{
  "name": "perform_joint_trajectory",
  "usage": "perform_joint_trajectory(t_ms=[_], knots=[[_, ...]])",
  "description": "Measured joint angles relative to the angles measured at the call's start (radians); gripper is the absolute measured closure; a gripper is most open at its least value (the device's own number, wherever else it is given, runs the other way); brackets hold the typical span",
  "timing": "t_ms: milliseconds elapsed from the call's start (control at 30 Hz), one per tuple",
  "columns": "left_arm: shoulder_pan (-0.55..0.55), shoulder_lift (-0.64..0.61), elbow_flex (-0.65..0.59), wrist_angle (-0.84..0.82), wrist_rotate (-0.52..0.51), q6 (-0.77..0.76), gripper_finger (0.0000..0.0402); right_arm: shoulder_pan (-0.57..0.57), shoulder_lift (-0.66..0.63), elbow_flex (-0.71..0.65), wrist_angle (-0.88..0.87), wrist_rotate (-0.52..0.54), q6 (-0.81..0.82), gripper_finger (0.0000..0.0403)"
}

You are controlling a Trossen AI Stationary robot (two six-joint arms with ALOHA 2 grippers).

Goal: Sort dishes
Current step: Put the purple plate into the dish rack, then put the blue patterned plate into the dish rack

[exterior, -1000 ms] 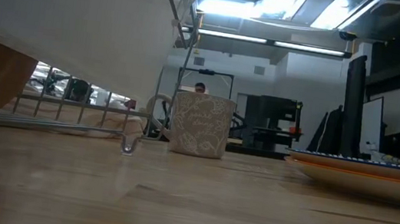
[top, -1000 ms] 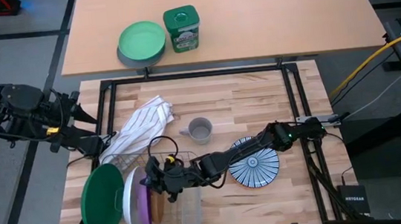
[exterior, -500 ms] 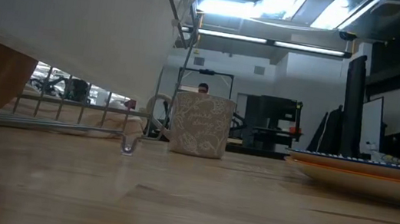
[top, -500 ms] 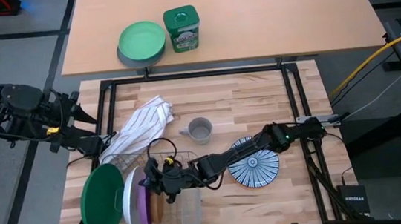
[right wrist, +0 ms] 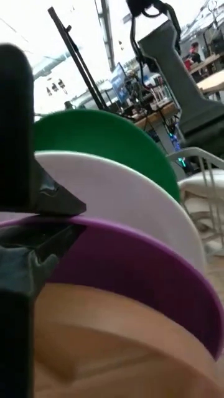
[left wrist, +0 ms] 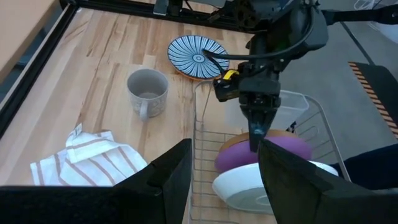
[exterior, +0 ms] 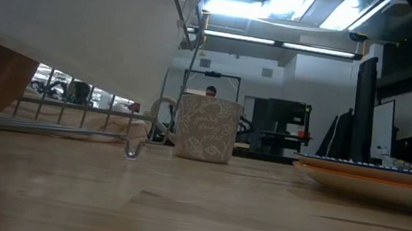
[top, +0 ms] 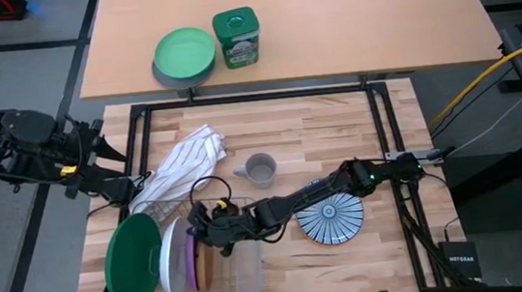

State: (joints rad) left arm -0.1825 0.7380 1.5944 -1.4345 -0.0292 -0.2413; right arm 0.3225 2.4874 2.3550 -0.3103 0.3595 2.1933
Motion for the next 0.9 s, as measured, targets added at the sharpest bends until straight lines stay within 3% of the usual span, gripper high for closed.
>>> perform_joint_trajectory(t_ms=[533,900], knots=[[0.0,0.0,0.0,0.001,0.0,0.02,0.0229,-0.01,0.0,0.0,0.022,-0.038,-0.007,0.0288],[0.0,0.0,0.0,0.001,0.0,0.013,0.0229,-0.009,-0.001,0.0,0.018,-0.039,-0.003,0.0283]])
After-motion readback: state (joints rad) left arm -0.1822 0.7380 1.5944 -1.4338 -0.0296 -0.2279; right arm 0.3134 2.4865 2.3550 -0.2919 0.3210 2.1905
